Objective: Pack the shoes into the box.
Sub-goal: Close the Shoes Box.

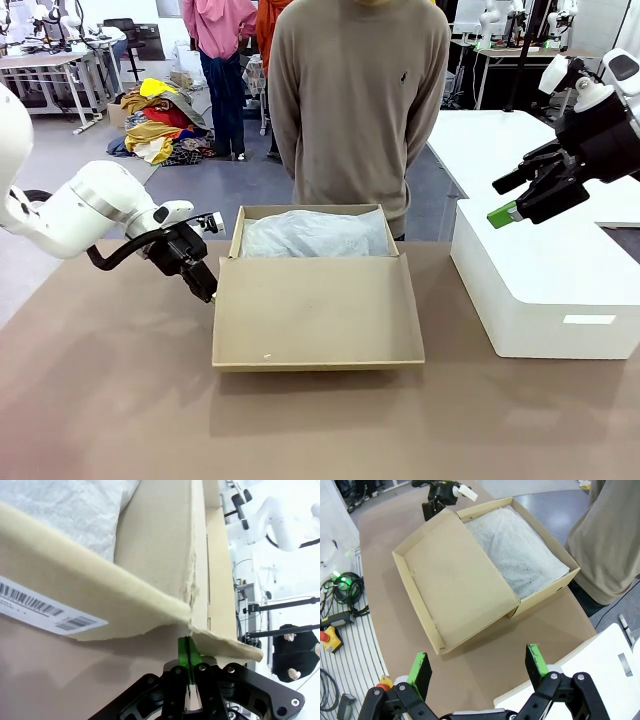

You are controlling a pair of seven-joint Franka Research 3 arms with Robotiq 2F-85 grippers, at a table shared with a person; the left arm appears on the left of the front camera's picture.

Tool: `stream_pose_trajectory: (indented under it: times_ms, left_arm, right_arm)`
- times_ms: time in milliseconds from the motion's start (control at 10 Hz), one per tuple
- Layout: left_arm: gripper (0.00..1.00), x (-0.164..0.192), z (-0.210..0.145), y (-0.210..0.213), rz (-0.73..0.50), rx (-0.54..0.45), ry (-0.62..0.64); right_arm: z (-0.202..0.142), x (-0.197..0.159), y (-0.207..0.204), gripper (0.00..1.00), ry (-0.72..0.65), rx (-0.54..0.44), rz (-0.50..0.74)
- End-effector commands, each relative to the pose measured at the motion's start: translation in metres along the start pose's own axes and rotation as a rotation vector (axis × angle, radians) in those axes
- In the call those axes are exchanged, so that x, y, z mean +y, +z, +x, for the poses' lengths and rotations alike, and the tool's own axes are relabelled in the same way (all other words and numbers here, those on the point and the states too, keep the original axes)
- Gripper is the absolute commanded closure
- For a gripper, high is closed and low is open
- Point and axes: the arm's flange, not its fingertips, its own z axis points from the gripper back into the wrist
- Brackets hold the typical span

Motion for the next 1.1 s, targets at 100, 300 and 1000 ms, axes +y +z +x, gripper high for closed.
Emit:
stream_pose_trajectory:
  times_ms: [100, 300, 1000]
  left_arm:
    - [1.0, -0.003, 0.0, 0.011, -0.082, -0.056, -0.019]
    - [1.0, -0.004, -0.001, 0.015, -0.097, -0.094, 0.002]
    - [1.0, -0.015, 0.006, 0.034, -0.218, -0.276, 0.003]
  right_arm:
    - [0.001, -0.002, -0.001, 0.0, 0.004, -0.028, 0.014]
    - [0.001, -0.002, -0.001, 0.0, 0.004, -0.028, 0.014]
    - [0.001, -0.002, -0.001, 0.0, 0.004, -0.028, 0.014]
